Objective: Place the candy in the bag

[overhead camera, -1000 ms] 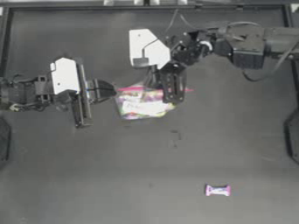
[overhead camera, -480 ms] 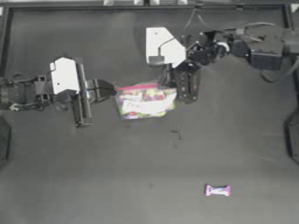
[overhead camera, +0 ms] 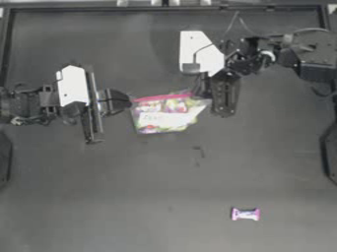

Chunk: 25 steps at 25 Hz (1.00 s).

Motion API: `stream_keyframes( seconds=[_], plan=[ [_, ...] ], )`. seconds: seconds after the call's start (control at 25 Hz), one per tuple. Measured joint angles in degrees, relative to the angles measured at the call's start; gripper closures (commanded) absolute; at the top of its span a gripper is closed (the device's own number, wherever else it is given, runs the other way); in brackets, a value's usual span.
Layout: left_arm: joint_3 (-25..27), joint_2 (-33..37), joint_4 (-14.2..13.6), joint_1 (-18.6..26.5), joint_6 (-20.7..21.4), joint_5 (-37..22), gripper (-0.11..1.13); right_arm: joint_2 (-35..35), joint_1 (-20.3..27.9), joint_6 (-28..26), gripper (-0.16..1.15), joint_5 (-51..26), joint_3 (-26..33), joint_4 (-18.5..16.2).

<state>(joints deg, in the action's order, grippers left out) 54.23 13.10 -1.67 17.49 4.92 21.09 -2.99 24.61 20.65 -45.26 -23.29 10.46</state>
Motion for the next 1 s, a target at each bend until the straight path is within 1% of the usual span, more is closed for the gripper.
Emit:
stream_keyframes(
  seconds=[1.0],
  plan=[
    [0.18, 0.0, 0.0, 0.18, 0.09, 0.09, 0.99, -7.82, 1.58, -3.34, 0.92, 0.18, -8.88, -0.62]
  ],
)
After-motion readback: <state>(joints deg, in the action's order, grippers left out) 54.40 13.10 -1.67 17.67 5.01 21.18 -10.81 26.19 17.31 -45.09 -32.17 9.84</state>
